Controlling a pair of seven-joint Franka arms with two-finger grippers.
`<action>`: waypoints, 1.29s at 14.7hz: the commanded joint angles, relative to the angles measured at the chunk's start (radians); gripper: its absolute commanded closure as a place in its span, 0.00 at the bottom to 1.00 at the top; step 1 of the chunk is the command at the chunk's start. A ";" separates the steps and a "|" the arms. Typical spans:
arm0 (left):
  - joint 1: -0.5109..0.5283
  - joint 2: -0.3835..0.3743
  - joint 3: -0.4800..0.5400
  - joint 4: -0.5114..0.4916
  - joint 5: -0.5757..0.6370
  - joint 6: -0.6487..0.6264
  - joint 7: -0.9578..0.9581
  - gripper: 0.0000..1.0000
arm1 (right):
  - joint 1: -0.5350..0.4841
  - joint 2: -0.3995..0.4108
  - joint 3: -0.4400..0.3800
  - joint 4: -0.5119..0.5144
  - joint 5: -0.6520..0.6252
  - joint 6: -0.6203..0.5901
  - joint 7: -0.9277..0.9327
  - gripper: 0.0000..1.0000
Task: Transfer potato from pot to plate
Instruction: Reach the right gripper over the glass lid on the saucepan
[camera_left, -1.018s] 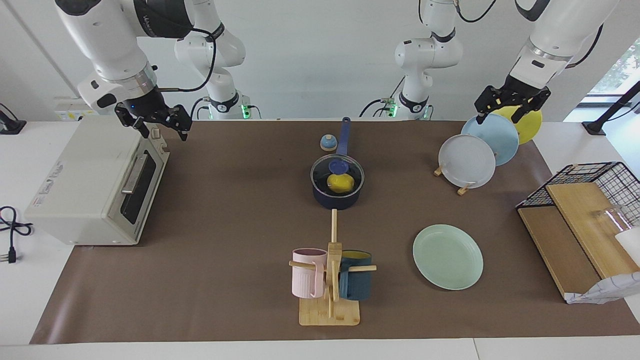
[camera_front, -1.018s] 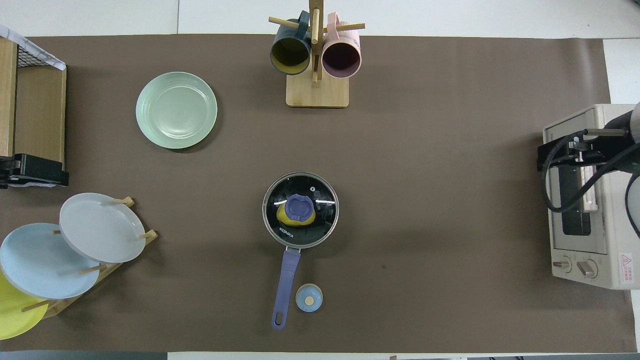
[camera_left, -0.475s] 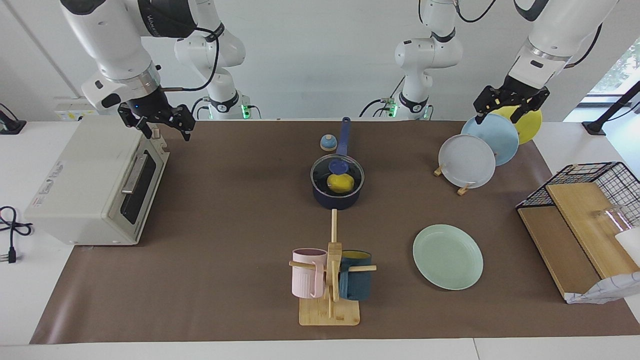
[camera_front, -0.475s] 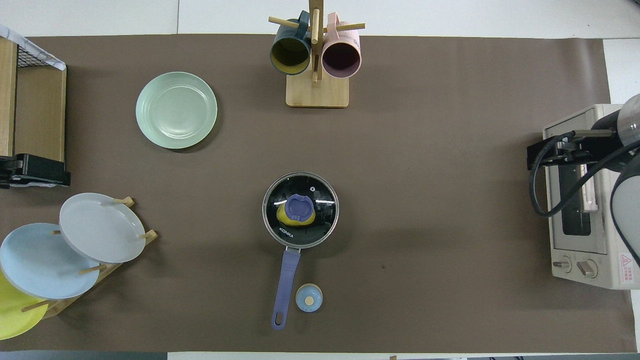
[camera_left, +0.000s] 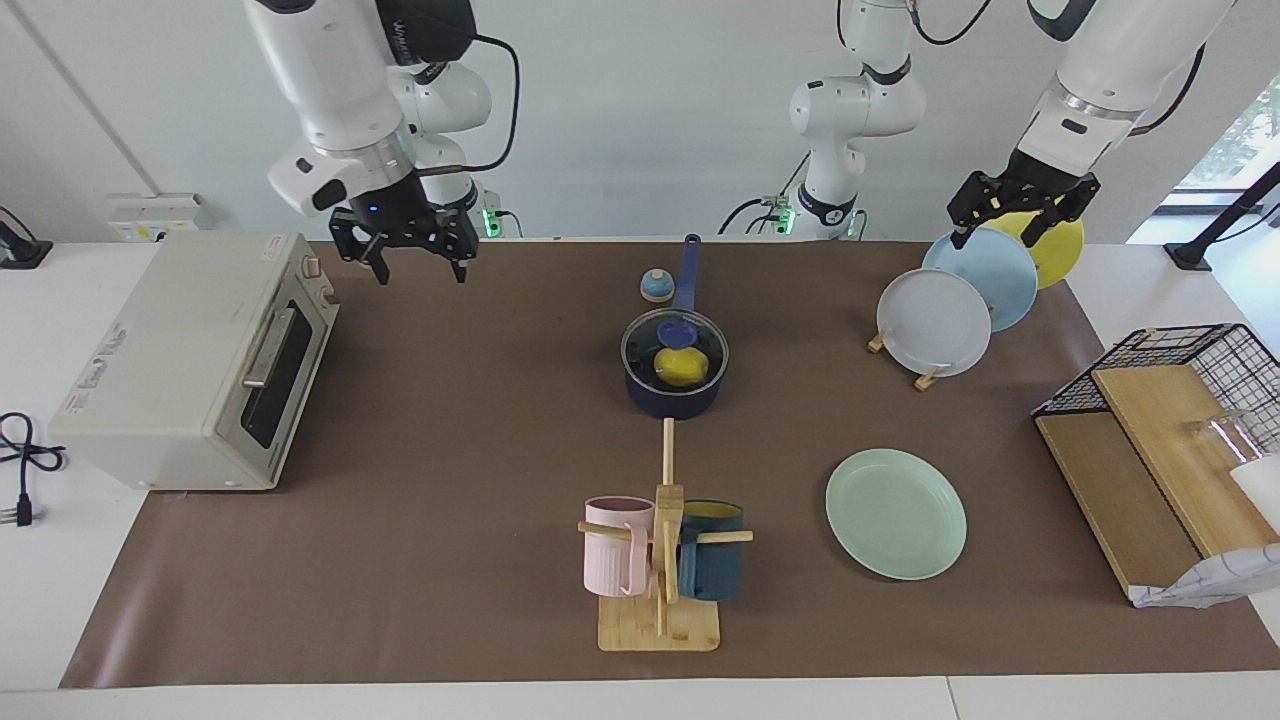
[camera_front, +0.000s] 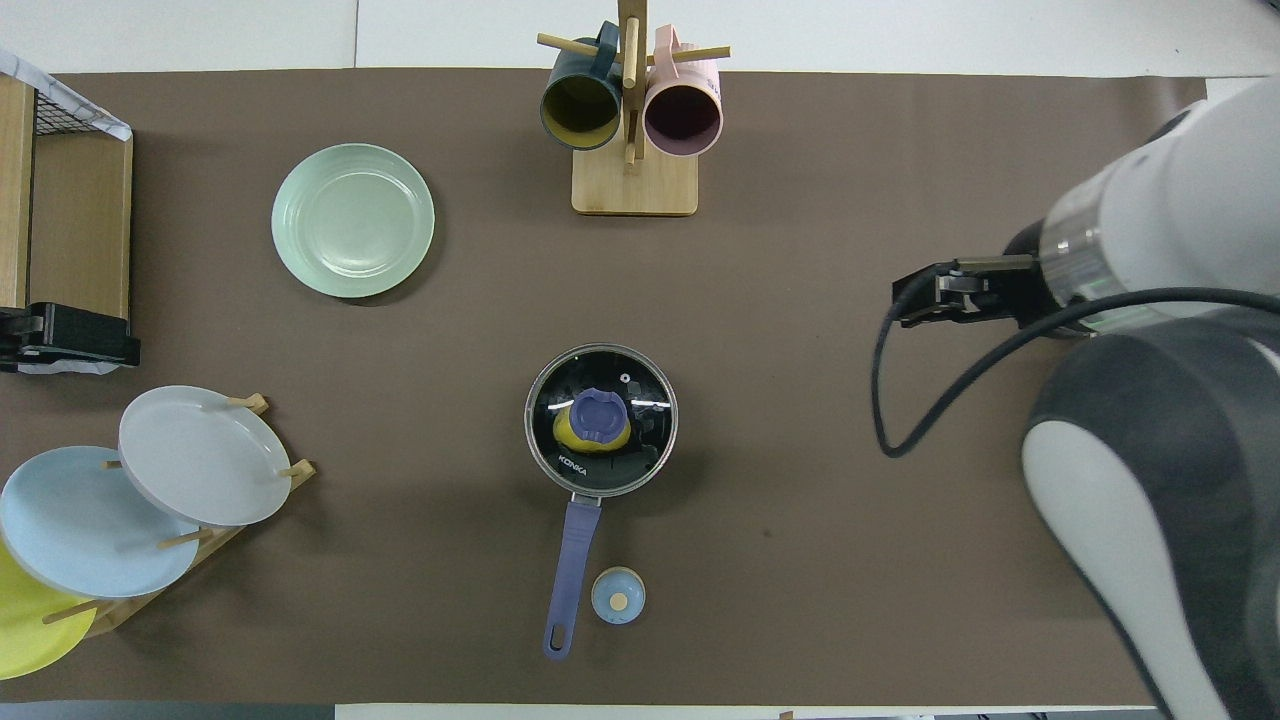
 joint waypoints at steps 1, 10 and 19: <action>0.006 -0.014 -0.007 -0.011 -0.007 0.017 -0.016 0.00 | 0.131 0.138 0.003 0.114 -0.009 0.003 0.163 0.00; 0.007 -0.016 -0.009 -0.030 -0.007 0.109 -0.088 0.00 | 0.414 0.315 0.007 0.192 -0.080 0.206 0.471 0.00; 0.011 -0.039 -0.009 -0.077 -0.007 0.119 -0.092 0.00 | 0.476 0.367 0.009 0.056 -0.167 0.315 0.533 0.00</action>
